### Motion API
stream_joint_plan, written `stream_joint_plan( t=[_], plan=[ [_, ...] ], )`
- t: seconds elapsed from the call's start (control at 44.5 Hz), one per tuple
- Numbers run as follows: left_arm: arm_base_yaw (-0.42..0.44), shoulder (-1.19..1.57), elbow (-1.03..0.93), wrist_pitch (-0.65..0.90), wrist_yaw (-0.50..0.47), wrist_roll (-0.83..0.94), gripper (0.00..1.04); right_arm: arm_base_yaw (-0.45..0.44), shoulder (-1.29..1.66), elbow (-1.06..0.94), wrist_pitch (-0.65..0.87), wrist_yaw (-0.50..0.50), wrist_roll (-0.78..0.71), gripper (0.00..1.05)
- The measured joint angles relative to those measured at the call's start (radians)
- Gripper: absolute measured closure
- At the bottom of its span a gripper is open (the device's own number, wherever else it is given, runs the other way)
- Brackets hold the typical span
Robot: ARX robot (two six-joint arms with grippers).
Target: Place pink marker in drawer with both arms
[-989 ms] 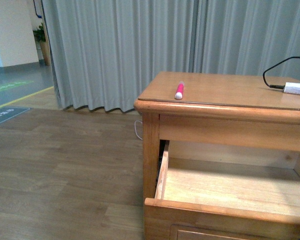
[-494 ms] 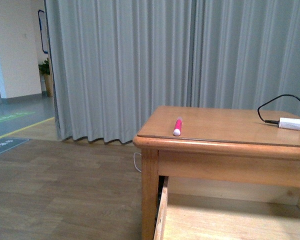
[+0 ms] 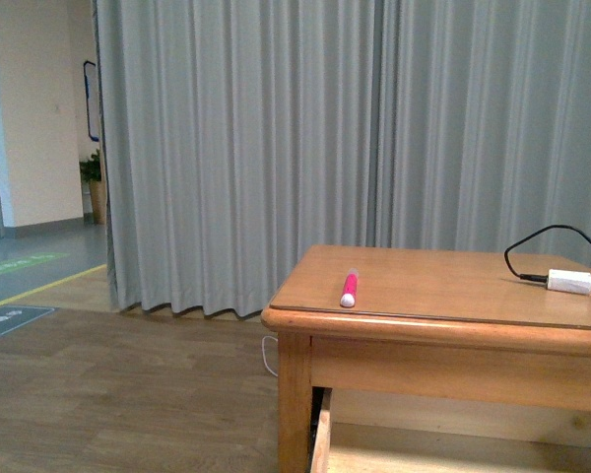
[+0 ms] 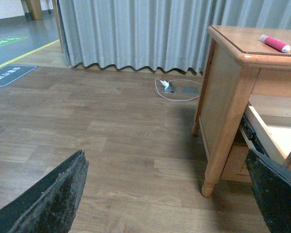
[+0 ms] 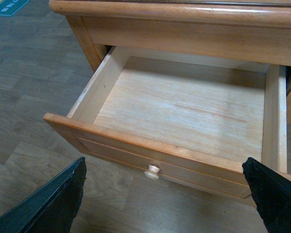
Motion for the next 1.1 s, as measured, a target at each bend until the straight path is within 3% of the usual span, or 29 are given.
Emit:
stream_joint_plan(
  t=[0.112,0.157,0.202,0.292,0.36,0.629,0.787,1.101],
  plan=[
    [-0.012,0.006,0.002,-0.006,-0.032,-0.013,0.06,0.0,0.0,0.0,0.0,0.0,-0.001,0.08],
    [-0.064,0.035,0.012,-0.029,-0.167,-0.046,0.06,0.0,0.0,0.0,0.0,0.0,-0.002,0.08],
    [-0.181,0.127,0.036,-0.002,-0.354,-0.085,0.06,0.0,0.0,0.0,0.0,0.0,-0.002,0.08],
    [-0.316,0.271,0.104,0.08,-0.462,-0.101,0.06,0.0,0.0,0.0,0.0,0.0,-0.002,0.08],
    [-0.361,0.435,0.199,0.192,-0.439,-0.095,0.06,0.001,0.0,0.0,0.0,0.001,-0.002,0.08],
    [-0.335,1.074,0.55,0.491,-0.279,0.0,0.06,0.001,0.0,0.0,0.0,0.003,-0.002,0.08],
    [-0.356,1.382,0.79,0.509,-0.225,0.041,0.06,0.001,0.0,0.0,0.0,0.003,-0.002,0.08],
    [-0.409,1.734,1.188,0.402,-0.182,0.072,0.06,0.001,0.0,0.0,0.0,0.003,-0.002,0.08]
  ],
)
